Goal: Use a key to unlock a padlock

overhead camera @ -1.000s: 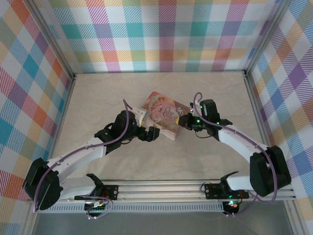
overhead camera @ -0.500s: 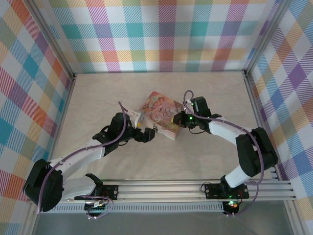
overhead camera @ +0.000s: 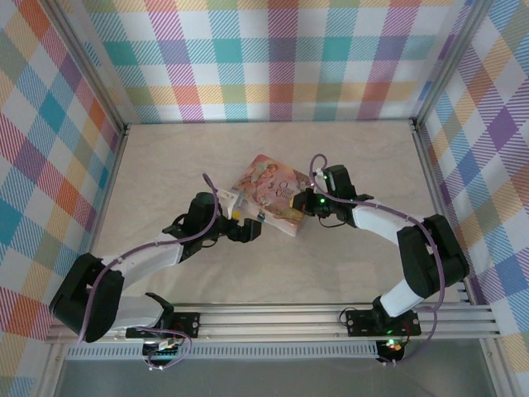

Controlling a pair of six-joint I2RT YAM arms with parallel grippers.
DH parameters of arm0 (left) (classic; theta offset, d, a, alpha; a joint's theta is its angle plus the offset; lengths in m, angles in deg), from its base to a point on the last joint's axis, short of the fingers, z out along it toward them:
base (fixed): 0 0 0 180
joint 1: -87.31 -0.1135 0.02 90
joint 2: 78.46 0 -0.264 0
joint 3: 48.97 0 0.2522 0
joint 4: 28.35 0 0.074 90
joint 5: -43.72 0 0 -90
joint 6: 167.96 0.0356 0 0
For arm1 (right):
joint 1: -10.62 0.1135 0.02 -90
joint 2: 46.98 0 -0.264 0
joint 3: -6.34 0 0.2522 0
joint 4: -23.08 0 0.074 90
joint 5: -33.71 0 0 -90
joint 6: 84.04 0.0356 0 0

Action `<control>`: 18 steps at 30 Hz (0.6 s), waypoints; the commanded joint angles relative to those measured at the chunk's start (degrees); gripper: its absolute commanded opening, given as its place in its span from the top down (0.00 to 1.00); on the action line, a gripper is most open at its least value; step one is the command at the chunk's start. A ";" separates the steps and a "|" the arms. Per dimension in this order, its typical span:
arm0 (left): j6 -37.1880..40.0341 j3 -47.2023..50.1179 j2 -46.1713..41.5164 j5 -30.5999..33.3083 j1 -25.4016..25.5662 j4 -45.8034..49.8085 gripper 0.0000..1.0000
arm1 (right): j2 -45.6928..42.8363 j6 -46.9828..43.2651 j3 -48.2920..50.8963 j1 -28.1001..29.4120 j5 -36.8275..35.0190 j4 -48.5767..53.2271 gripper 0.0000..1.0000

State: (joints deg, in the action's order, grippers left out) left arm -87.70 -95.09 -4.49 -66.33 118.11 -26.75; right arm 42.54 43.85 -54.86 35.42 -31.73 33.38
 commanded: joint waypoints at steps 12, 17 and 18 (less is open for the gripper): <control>2.83 1.07 11.65 -5.43 -0.77 -14.82 0.13 | -0.04 -2.69 3.10 0.43 -2.76 4.10 0.99; 3.28 0.98 15.97 -5.12 -1.27 -18.77 0.15 | -0.81 -2.91 3.10 0.47 -3.11 4.94 0.99; 3.11 0.91 16.73 -5.42 -1.41 -19.71 0.15 | -0.92 -2.97 3.08 0.43 -3.26 5.21 0.99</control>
State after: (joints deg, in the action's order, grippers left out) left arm -85.93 -94.76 10.50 -70.27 117.68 -41.20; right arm 41.73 42.51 -53.96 35.48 -32.65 32.55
